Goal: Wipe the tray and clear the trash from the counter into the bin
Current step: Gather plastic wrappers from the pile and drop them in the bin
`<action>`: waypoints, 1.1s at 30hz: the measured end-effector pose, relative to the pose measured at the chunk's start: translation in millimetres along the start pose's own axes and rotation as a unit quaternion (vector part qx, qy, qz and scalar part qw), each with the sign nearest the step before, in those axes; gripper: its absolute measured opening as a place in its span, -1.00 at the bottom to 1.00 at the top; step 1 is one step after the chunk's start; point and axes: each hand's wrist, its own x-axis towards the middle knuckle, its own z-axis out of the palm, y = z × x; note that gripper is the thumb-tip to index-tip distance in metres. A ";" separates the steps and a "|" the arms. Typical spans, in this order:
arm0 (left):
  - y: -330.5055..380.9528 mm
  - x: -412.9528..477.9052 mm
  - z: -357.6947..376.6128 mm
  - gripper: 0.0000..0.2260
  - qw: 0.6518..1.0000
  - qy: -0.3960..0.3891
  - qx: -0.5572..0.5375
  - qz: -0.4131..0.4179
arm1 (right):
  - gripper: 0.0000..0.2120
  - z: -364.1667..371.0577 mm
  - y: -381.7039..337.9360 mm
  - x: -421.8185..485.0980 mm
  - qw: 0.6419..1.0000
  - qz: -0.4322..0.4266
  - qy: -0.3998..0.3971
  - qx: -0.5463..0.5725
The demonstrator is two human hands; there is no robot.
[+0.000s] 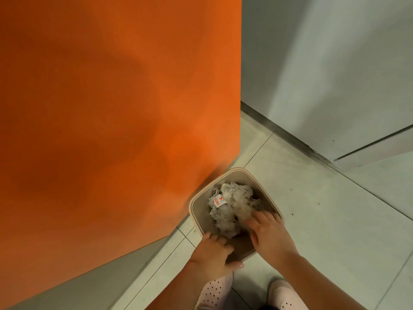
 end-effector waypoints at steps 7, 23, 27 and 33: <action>18.7 12.4 -0.3 -0.32 0.996 0.062 -0.053 -0.039 | -0.74 0.9 13.8 12.9 0.999 -0.020 -0.021 -0.043; 74.0 -198.2 -145.6 -0.74 0.882 0.311 -0.303 -0.185 | -0.66 -225.6 -117.7 -66.0 0.966 -0.020 0.071 0.248; 102.6 -319.0 -203.4 -0.75 0.807 0.435 -0.334 -0.218 | -0.69 -326.2 -188.1 -99.5 0.932 -0.048 0.083 0.349; 122.8 -495.8 -255.0 -0.70 0.702 0.572 -0.339 -0.254 | -0.74 -438.5 -303.4 -123.6 0.862 -0.162 0.096 0.471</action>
